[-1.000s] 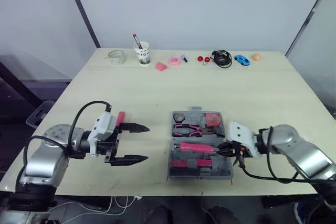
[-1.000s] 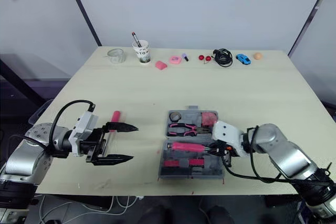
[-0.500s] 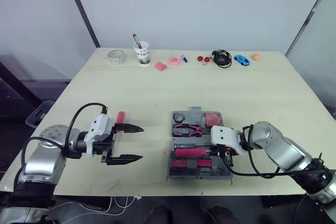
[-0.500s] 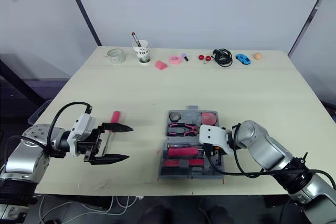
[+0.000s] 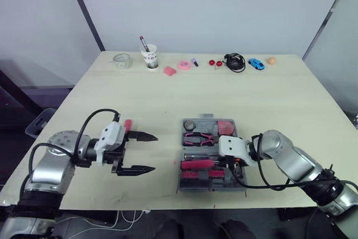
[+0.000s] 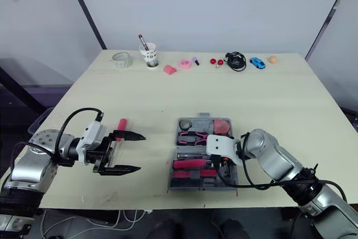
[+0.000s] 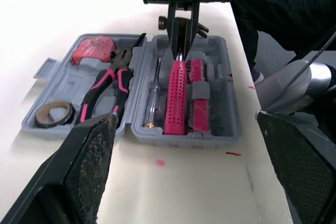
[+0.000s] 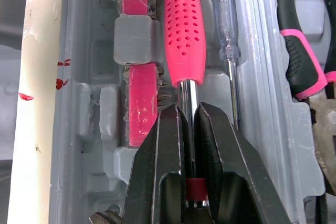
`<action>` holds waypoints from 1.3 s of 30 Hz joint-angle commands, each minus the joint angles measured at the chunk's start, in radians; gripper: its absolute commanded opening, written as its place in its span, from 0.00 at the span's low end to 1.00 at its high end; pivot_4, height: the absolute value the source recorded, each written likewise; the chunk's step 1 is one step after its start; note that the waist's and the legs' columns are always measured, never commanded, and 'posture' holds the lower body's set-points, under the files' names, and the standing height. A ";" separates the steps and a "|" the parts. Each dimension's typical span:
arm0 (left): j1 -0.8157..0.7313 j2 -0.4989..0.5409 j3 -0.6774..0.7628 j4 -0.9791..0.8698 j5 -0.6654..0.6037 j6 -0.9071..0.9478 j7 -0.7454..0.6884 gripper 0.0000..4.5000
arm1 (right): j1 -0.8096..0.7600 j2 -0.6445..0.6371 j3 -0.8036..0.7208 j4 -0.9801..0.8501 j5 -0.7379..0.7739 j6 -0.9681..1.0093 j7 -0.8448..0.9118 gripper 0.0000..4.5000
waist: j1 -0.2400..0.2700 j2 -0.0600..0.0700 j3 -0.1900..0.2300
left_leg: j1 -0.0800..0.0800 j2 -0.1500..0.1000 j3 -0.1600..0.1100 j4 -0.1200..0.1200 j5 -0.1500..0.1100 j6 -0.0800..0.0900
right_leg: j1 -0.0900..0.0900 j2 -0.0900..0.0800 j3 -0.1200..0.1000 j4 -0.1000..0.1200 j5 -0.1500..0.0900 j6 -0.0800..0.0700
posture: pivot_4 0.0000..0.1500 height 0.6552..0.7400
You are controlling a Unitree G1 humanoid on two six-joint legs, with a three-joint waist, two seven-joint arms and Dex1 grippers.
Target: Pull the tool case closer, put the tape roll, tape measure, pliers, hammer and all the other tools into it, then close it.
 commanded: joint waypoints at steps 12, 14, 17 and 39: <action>-0.026 -0.008 -0.016 -0.039 -0.015 0.006 -0.009 1.00 | 0.001 0.024 -0.068 0.007 0.009 -0.072 -0.011 0.49 | 0.003 0.000 0.000 | 0.000 0.000 0.000 0.000 0.000 0.000 | 0.000 0.000 0.000 0.000 0.000 0.000 | 1.00 1.00; -0.031 -0.012 -0.017 -0.041 -0.017 0.007 -0.006 1.00 | 0.011 0.044 -0.096 -0.001 0.047 -0.074 -0.013 0.49 | 0.003 0.000 0.000 | 0.000 0.000 0.000 0.000 0.000 0.000 | 0.000 0.000 0.000 0.000 0.000 0.000 | 1.00 1.00; -0.035 -0.018 -0.020 -0.044 -0.016 0.007 -0.006 1.00 | 0.034 0.094 -0.130 0.009 0.100 -0.116 -0.018 0.37 | 0.004 0.000 0.000 | 0.000 0.000 0.000 0.000 0.000 0.000 | 0.000 0.000 0.000 0.000 0.000 0.001 | 1.00 1.00; 0.027 -0.021 0.011 -0.062 -0.013 -0.002 0.024 1.00 | 0.095 0.164 -0.142 0.203 0.053 -0.282 -0.072 0.01 | 0.005 -0.001 -0.001 | 0.001 0.000 0.000 0.000 0.000 0.000 | 0.001 0.000 0.000 0.001 0.000 0.001 | 1.00 1.00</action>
